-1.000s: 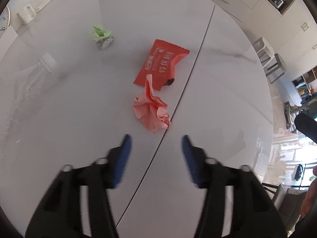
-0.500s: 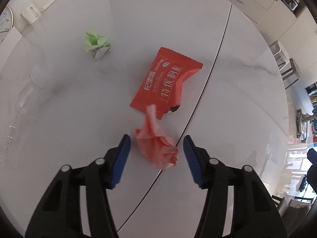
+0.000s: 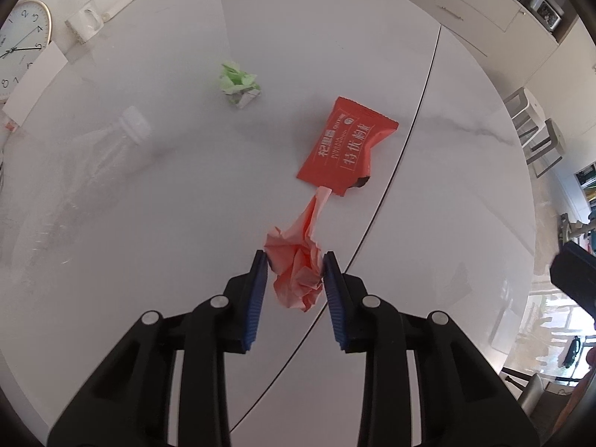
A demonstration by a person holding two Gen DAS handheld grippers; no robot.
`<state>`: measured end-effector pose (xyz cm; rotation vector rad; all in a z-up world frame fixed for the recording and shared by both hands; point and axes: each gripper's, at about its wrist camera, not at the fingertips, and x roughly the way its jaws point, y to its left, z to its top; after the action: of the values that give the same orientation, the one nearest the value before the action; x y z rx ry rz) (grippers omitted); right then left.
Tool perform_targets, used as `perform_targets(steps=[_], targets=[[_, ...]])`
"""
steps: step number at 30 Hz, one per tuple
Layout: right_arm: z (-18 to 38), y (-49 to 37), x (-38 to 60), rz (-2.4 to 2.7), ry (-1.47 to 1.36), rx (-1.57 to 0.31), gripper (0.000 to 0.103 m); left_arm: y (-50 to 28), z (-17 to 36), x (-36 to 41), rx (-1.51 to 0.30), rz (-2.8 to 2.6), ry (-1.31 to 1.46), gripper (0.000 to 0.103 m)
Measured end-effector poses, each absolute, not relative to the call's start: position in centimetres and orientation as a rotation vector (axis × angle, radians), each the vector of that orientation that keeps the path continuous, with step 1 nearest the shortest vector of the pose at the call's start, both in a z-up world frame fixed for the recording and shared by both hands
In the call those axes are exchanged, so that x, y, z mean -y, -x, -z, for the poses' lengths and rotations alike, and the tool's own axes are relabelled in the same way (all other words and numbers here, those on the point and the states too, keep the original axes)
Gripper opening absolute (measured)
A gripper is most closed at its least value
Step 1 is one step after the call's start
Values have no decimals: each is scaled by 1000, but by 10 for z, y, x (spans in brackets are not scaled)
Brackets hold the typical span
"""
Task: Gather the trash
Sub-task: 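Grasp the red snack wrapper with the right gripper while the left holds the tissue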
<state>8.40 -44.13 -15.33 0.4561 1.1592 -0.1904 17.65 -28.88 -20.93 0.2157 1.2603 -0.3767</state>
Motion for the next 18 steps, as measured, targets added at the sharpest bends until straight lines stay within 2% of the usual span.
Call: perform_targets(steps=[10, 18], targets=[[177, -163, 377, 225, -494, -1157, 100, -160, 198, 182, -1270, 329, -159, 32], [205, -217, 346, 465, -535, -1123, 100, -172, 200, 152, -1262, 371, -165, 33]])
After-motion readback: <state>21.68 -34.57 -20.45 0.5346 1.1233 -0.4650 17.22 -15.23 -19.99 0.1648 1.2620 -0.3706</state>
